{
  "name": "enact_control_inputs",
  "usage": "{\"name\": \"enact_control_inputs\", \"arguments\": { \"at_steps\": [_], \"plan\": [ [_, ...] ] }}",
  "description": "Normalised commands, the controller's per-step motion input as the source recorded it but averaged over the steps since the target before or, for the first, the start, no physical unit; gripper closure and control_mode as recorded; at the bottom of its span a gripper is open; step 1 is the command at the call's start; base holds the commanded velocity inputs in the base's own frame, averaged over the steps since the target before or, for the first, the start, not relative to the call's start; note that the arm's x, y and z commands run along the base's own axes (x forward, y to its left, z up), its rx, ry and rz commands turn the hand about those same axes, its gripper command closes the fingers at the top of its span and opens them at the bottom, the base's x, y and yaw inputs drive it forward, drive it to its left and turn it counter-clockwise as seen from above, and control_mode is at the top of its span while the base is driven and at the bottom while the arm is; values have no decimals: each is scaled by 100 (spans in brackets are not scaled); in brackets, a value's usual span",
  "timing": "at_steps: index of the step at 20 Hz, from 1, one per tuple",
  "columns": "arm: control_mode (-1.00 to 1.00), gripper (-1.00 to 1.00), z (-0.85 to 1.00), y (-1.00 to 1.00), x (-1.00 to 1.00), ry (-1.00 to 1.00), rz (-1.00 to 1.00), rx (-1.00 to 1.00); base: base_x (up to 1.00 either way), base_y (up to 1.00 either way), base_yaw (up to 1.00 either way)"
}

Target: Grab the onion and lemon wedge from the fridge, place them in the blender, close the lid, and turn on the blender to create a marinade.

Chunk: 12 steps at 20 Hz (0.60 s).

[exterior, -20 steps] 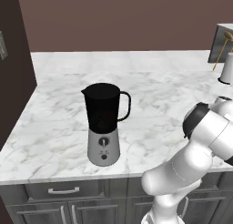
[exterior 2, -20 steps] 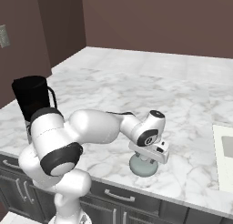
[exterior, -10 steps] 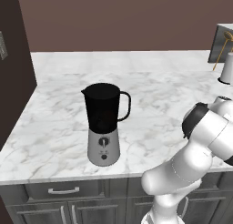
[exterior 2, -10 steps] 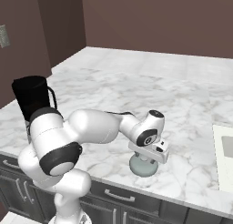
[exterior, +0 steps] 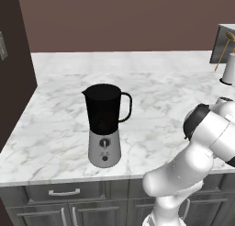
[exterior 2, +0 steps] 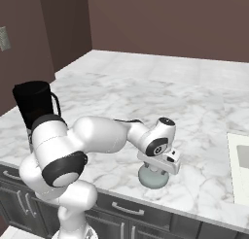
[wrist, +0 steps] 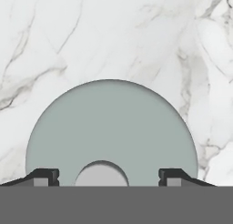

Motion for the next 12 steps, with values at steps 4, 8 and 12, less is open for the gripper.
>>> {"name": "enact_control_inputs", "arguments": {
  "at_steps": [4,8,12],
  "plan": [
    [-100,-100,-10,0,-19,2,0,0,0,0,0],
    [-100,-100,-10,1,-21,4,0,0,0,0,0],
    [-100,100,-19,10,-16,3,0,0,0,0,0]
  ]
}}
